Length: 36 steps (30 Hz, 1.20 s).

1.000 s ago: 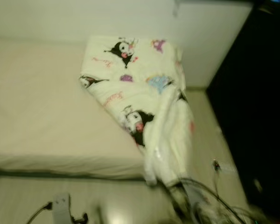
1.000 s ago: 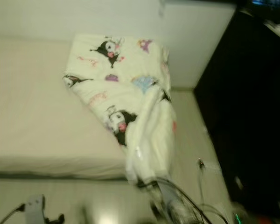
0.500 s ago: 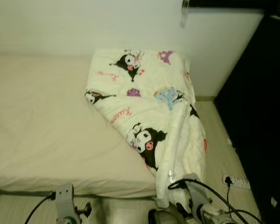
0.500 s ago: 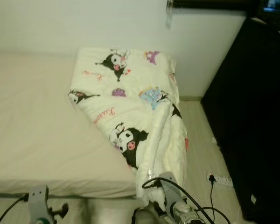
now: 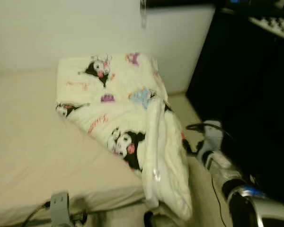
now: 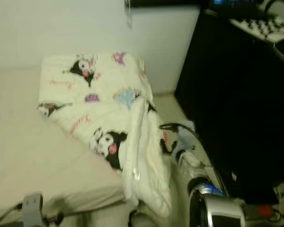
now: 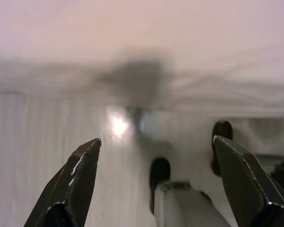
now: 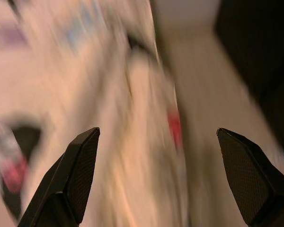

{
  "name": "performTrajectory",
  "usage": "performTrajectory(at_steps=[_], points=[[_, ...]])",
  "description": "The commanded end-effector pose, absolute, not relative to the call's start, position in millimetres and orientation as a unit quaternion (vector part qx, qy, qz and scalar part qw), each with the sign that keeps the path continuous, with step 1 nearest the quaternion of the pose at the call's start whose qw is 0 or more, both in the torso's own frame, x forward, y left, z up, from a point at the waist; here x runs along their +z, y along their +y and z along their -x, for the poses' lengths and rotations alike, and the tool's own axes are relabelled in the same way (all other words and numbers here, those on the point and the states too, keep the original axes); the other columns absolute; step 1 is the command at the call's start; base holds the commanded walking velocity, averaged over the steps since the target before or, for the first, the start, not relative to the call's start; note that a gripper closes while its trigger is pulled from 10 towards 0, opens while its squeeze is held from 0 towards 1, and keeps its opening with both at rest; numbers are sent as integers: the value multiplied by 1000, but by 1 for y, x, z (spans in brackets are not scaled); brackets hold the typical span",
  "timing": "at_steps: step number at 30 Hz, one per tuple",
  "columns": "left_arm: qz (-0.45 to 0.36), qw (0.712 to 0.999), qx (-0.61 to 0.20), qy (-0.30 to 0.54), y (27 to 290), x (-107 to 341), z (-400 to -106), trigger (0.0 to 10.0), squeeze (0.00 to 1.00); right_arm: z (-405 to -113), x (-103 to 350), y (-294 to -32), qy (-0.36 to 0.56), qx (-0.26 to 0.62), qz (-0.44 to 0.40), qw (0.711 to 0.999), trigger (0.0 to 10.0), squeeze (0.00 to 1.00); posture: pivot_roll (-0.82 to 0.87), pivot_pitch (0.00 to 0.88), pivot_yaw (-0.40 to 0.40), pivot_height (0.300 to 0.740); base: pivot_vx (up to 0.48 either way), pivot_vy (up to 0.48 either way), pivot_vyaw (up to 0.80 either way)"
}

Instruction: Clean up the room

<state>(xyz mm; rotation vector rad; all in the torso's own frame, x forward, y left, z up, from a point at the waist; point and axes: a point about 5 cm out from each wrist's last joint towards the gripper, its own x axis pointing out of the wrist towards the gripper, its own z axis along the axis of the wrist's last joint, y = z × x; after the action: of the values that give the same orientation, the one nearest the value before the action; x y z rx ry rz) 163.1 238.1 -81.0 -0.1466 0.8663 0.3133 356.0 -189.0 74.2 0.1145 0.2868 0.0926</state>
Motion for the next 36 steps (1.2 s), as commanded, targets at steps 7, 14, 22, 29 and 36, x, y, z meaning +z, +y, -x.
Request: performTrajectory(at_steps=[7, 14, 22, 29, 36], points=[[70, 884, 179, 426, 245, -84, -151, 10000, 0, -363, 80, -155, 144, 114, -69, 981, 10000, 0, -55, 33, 40, 740, 0, 0, -756], [65, 882, 187, 427, 248, -85, -147, 10000, 0, -361, 78, -145, 144, 134, -85, 977, 10000, 0, -47, 47, 43, 740, 0, 0, -664], [51, 877, 201, 433, 253, -86, -140, 10000, 0, -352, 60, -135, 196, 158, -78, 965, 10000, 0, -38, 58, 42, 735, 0, 0, 0], [30, 870, 221, 440, 259, -87, -133, 10000, 0, -350, 59, -130, 201, 176, -86, 960, 10000, 0, -36, 61, 41, 715, 0, 0, 0], [-11, 854, 275, 442, 276, -82, -128, 10000, 0, -350, 60, -129, 200, 189, -90, 957, 10000, 0, -35, 67, 46, 690, 0, 0, 0]])
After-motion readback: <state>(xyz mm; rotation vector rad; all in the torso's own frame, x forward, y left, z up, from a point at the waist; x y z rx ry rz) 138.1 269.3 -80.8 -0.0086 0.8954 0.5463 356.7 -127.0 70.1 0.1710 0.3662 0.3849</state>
